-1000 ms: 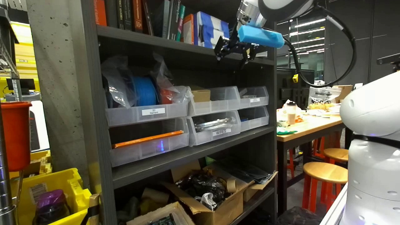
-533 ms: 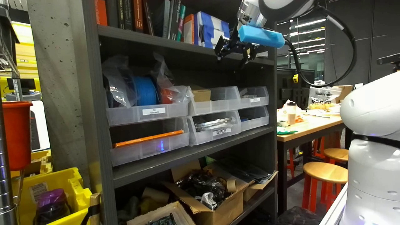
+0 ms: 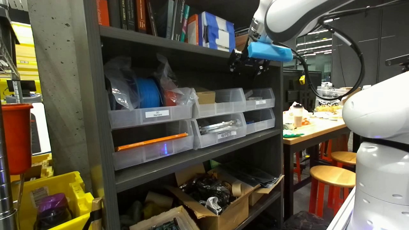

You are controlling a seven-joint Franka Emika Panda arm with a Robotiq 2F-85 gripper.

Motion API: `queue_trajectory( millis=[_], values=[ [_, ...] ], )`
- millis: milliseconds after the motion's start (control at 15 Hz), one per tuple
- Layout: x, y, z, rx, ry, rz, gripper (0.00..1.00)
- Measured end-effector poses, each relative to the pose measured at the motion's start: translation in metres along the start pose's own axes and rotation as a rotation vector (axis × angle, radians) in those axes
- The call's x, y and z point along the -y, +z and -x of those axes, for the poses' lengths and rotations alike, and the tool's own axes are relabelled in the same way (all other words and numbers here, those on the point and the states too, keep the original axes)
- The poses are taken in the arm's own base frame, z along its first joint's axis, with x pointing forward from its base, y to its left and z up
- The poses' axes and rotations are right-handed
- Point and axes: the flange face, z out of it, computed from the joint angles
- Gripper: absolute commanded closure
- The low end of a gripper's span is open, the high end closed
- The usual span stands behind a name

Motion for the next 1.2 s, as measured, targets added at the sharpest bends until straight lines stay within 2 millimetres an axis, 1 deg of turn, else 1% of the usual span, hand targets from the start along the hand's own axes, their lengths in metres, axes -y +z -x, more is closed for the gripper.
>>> queue_trajectory(
  millis=[200,400,933,1200],
  values=[
    [-0.015,0.005,-0.013,-0.038,0.05,0.008,0.0],
    [-0.026,0.011,-0.025,-0.082,0.107,0.02,0.0],
    [-0.062,0.048,-0.043,-0.085,0.265,0.107,0.0],
    [-0.072,0.051,-0.051,-0.136,0.279,0.126,0.0]
  ],
)
